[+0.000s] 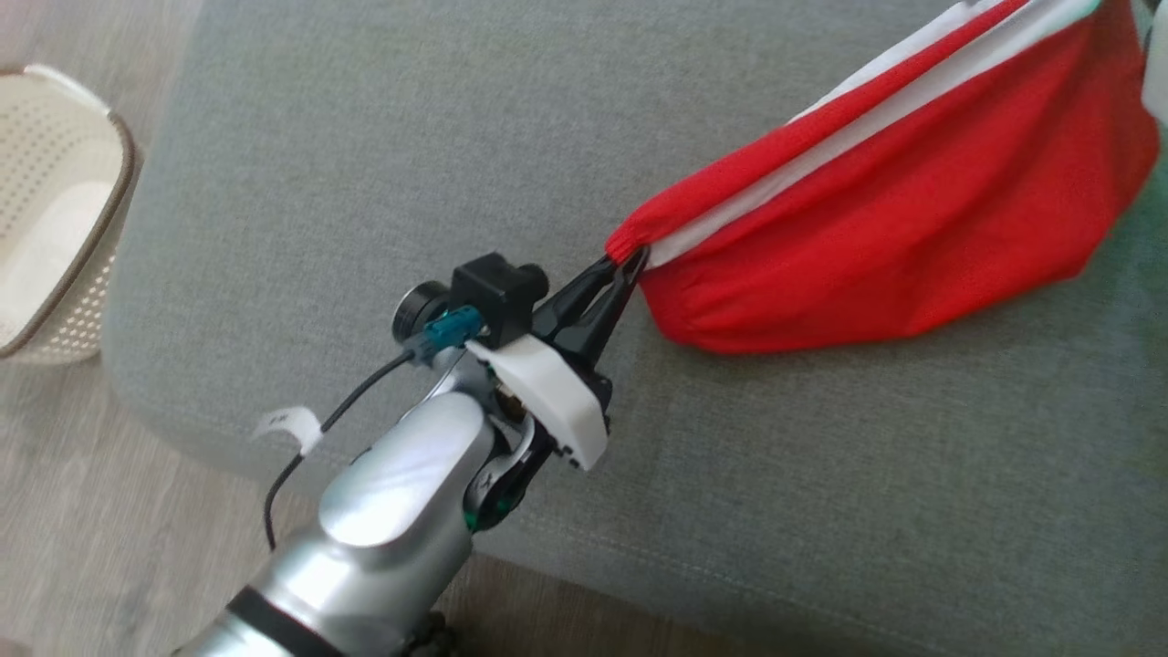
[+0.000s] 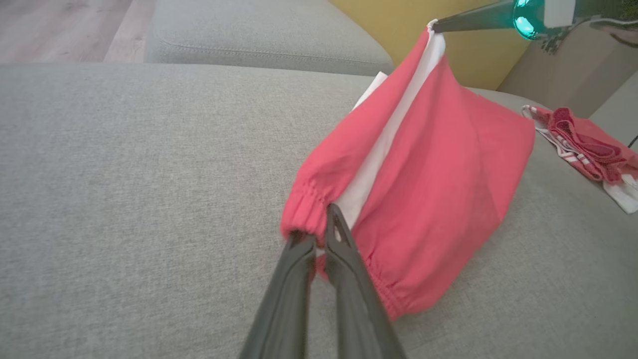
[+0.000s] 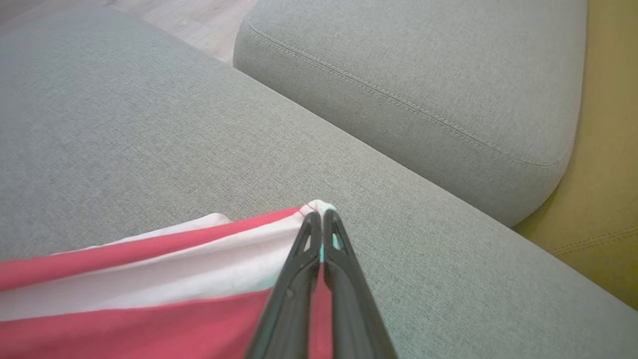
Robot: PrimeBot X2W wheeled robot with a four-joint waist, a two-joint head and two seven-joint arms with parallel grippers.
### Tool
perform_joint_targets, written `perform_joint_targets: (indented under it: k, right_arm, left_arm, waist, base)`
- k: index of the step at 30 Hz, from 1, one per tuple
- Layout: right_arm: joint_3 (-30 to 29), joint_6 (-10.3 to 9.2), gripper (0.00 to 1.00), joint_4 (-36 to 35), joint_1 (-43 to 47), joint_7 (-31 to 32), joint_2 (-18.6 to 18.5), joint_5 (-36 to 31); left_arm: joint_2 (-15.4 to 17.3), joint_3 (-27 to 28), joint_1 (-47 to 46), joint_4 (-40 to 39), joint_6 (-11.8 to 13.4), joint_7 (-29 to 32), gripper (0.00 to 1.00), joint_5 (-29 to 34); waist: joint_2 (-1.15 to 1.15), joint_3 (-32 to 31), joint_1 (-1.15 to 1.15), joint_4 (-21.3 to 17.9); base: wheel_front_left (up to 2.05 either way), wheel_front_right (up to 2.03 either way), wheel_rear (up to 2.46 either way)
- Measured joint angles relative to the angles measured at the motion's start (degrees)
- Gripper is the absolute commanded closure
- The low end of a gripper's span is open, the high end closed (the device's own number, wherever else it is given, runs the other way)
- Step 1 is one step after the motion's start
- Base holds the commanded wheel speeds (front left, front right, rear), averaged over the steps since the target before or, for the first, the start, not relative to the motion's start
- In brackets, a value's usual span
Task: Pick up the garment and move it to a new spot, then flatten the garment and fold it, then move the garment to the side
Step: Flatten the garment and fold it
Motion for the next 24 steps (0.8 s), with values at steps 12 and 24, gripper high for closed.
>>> perform_joint_targets:
  k: [12, 24]
  right_arm:
    - [5.6, 0.0, 0.0, 7.4, -3.8, -6.9, 2.4, -0.6]
    - [5.5, 0.0, 0.0, 15.5, -3.1, -21.5, 7.0, 0.0]
  left_arm:
    - [-3.0, 1.1, -3.8, 6.2, -0.1, -1.5, 0.0, 0.0]
    - [-3.3, 9.9, -1.8, 3.5, 2.2, -1.5, 0.0, 0.1]
  waist:
    - [0.0, 2.6, 0.0, 0.7]
    - [0.0, -2.1, -0.01, -3.0]
  base:
    - [0.0, 0.0, 0.0]
    - [0.0, 0.0, 0.0]
